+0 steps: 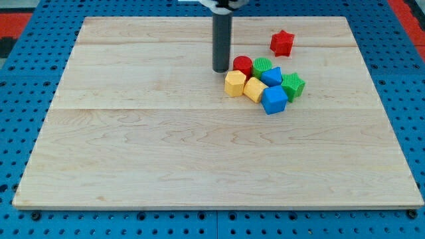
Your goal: Slide red star parallel to green star
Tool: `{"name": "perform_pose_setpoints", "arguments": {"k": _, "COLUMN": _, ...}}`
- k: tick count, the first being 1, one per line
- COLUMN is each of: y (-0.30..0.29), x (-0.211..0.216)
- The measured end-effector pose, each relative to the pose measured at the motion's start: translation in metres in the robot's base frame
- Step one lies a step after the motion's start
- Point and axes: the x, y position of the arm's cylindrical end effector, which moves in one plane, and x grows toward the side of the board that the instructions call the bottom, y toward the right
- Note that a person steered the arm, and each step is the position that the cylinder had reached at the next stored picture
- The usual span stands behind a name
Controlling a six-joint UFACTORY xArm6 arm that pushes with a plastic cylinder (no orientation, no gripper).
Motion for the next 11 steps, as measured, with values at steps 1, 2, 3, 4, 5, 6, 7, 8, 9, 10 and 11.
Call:
{"name": "perform_pose_setpoints", "arguments": {"k": 1, "y": 0.030, "x": -0.048}}
{"name": "perform_pose_setpoints", "arguments": {"k": 2, "y": 0.086, "x": -0.070}}
{"name": "perform_pose_setpoints", "arguments": {"k": 3, "y": 0.106, "x": -0.079}}
{"name": "perform_pose_setpoints", "arguments": {"k": 4, "y": 0.153, "x": -0.060}}
{"name": "perform_pose_setpoints", "arguments": {"k": 5, "y": 0.190, "x": -0.028}}
{"name": "perform_pose_setpoints", "arguments": {"k": 6, "y": 0.227, "x": -0.009}}
{"name": "perform_pose_setpoints", "arguments": {"k": 7, "y": 0.220, "x": 0.003}}
{"name": "perform_pose_setpoints", "arguments": {"k": 8, "y": 0.181, "x": -0.007}}
{"name": "perform_pose_setpoints", "arguments": {"k": 9, "y": 0.154, "x": -0.003}}
{"name": "perform_pose_setpoints", "arguments": {"k": 10, "y": 0.152, "x": 0.025}}
{"name": "perform_pose_setpoints", "arguments": {"k": 11, "y": 0.163, "x": 0.033}}
